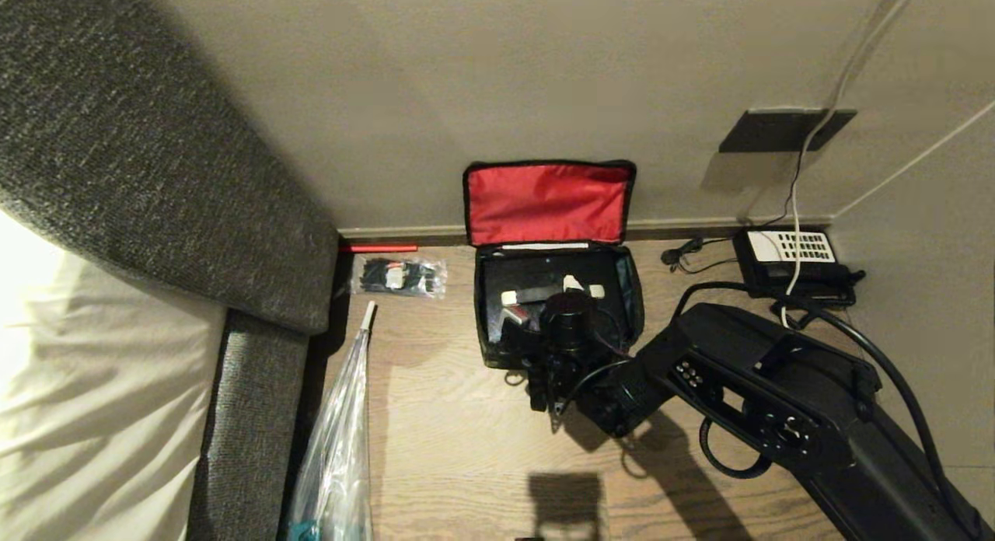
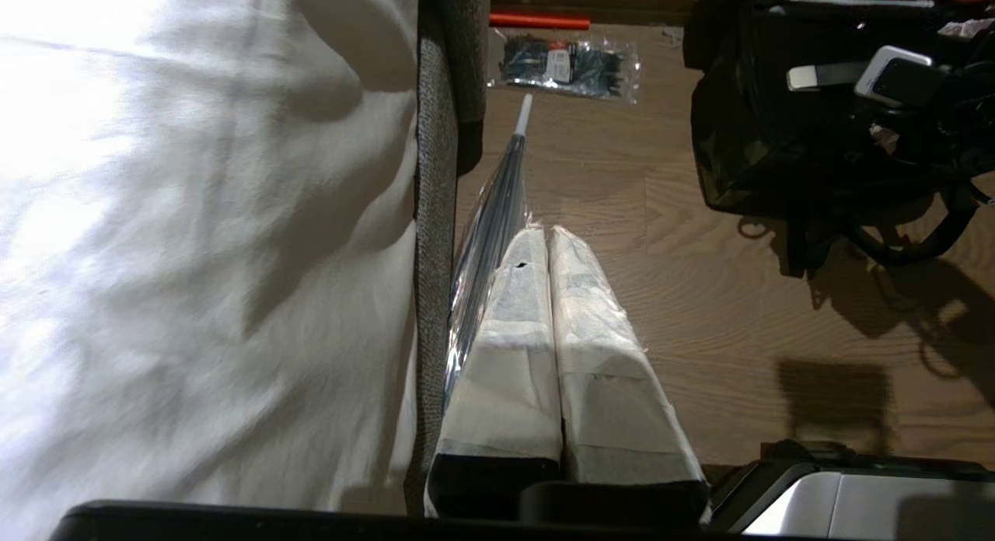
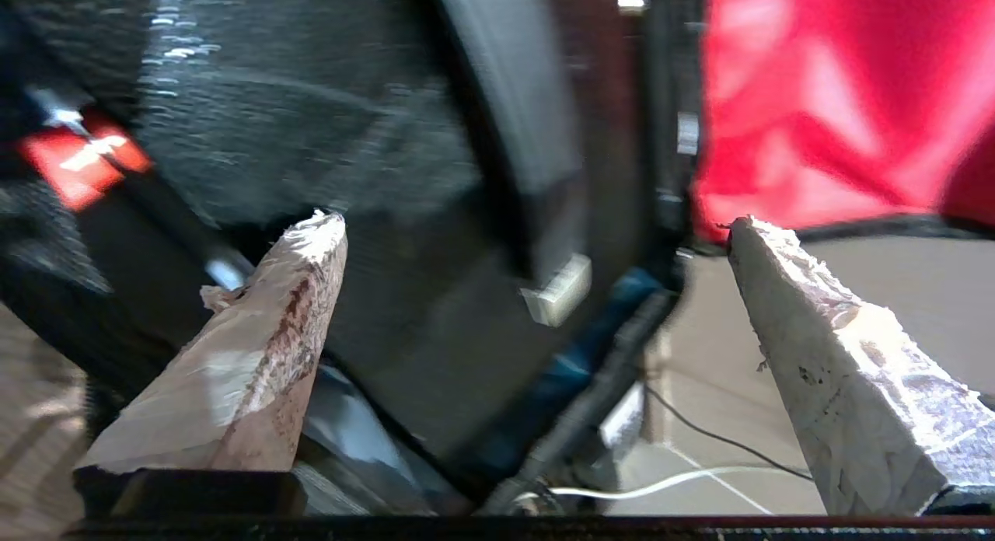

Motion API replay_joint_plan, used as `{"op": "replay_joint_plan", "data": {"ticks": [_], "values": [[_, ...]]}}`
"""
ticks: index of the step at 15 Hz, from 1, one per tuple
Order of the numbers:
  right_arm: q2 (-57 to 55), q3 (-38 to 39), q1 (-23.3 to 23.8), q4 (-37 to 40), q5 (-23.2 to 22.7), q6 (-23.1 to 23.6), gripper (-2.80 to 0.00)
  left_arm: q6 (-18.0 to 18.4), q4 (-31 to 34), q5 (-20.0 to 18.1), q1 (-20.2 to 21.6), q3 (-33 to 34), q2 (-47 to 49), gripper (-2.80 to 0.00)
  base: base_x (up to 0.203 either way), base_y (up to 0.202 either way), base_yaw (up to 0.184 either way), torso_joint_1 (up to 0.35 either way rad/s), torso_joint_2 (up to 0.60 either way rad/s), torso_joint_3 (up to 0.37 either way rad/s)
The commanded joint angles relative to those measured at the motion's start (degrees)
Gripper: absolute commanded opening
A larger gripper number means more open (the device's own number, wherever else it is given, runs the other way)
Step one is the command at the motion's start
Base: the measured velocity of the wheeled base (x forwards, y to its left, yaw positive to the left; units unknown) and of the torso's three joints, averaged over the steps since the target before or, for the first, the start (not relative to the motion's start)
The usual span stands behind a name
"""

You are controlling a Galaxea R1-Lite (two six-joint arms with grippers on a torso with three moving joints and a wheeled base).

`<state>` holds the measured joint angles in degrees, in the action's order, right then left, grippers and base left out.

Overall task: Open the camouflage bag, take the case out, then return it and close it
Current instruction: Lift the black box

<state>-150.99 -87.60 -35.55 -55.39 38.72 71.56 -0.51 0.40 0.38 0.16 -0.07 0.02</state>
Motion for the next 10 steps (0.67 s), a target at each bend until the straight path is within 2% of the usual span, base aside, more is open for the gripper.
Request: {"op": "replay_joint_plan", "data": {"ticks": [1, 10], "values": [[0.5, 0.0, 0.0, -0.2, 0.2, 0.4, 0.0, 0.0, 0.1, -0.1, 0.0, 0.0, -0.1, -2.8, 0.0, 0.0, 0.0, 0.002, 0.01, -0.119], [2.4, -1.4, 0.4, -0.4, 0.2, 3.9, 0.0, 0.7, 0.0, 0.1, 0.0, 0.0, -0.1, -2.8, 0.0, 0.0, 0.0, 0.001, 0.0, -0.016]]}}
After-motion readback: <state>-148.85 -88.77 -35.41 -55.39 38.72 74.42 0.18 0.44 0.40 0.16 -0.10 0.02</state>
